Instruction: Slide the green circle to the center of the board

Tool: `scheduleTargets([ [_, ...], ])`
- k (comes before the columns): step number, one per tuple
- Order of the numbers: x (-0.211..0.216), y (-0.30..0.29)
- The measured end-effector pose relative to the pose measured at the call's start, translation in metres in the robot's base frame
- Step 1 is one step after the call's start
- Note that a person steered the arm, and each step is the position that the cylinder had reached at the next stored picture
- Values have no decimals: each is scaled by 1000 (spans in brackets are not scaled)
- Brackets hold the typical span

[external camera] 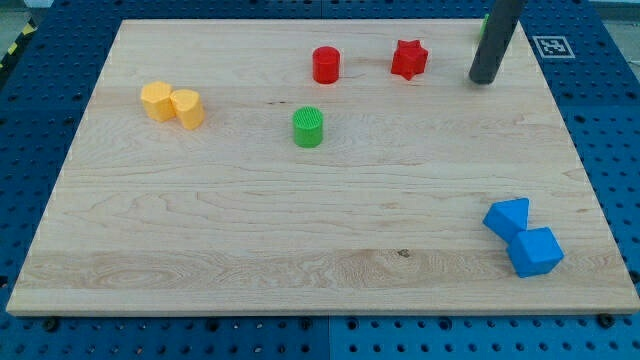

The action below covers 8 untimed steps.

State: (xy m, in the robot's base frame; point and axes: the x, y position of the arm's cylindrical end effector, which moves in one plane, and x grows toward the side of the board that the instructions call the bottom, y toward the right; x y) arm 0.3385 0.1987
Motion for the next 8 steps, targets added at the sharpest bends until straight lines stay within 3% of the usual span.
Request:
scheduleTargets([
  [3,136,-168],
  [4,155,-240],
  [5,151,-306],
  [8,107,-308],
])
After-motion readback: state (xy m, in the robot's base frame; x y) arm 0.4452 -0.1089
